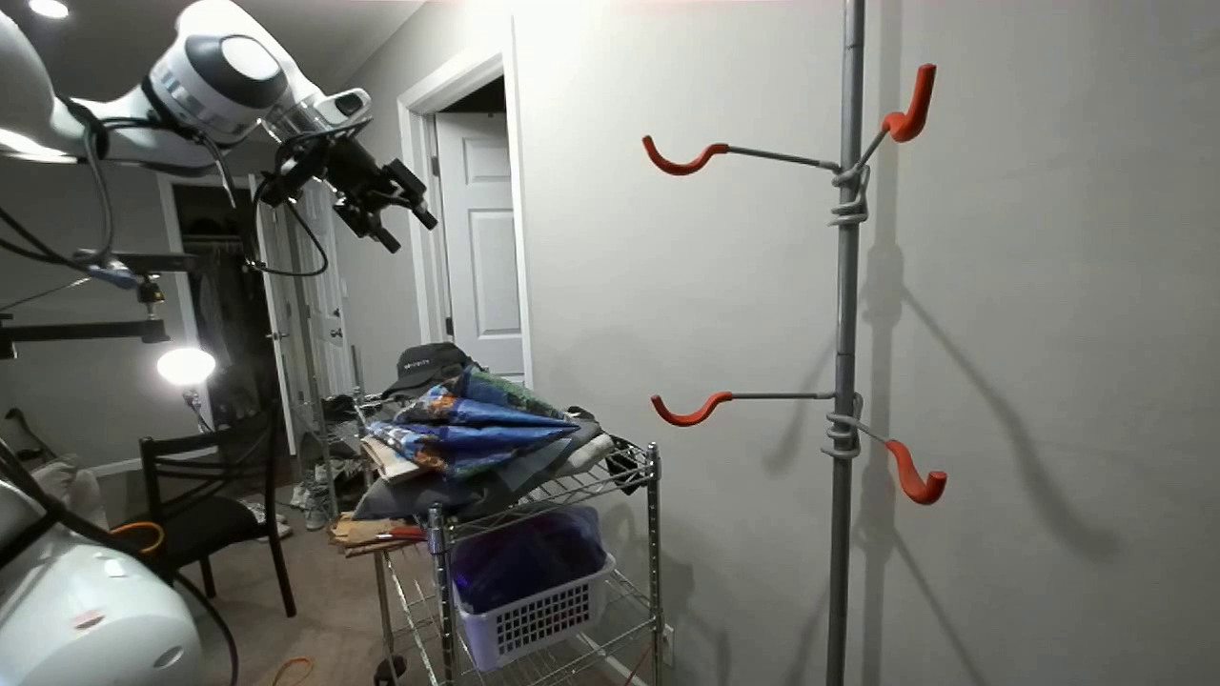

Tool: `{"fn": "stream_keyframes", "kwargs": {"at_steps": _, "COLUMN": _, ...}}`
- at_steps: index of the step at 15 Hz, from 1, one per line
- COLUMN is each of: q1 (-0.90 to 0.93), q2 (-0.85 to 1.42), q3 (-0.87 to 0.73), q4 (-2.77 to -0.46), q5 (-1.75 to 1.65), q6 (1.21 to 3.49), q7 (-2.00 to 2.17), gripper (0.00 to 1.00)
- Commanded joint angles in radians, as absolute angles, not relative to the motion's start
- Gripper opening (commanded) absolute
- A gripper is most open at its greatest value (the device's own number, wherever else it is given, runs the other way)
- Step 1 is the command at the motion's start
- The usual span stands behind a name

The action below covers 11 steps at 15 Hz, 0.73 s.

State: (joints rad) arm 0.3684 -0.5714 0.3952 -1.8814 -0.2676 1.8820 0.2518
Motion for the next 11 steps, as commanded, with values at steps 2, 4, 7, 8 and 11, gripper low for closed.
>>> {"fn": "stream_keyframes", "kwargs": {"at_steps": 2, "q1": 0.33, "q2": -0.588, "q3": 0.415, "q4": -1.895, "q5": -0.233, "q6": 1.883, "q7": 0.235, "gripper": 1.0}}
{"fn": "stream_keyframes", "kwargs": {"at_steps": 4, "q1": 0.33, "q2": -0.594, "q3": 0.414, "q4": -1.9, "q5": -0.229, "q6": 1.883, "q7": 0.235, "gripper": 1.0}}
{"fn": "stream_keyframes", "kwargs": {"at_steps": 7, "q1": 0.329, "q2": -0.595, "q3": 0.413, "q4": -1.9, "q5": -0.227, "q6": 1.883, "q7": 0.235, "gripper": 1.0}}
{"fn": "stream_keyframes", "kwargs": {"at_steps": 8, "q1": 0.329, "q2": -0.595, "q3": 0.413, "q4": -1.9, "q5": -0.227, "q6": 1.883, "q7": 0.235, "gripper": 1.0}}
{"fn": "stream_keyframes", "kwargs": {"at_steps": 11, "q1": 0.329, "q2": -0.595, "q3": 0.413, "q4": -1.9, "q5": -0.227, "q6": 1.883, "q7": 0.234, "gripper": 1.0}}
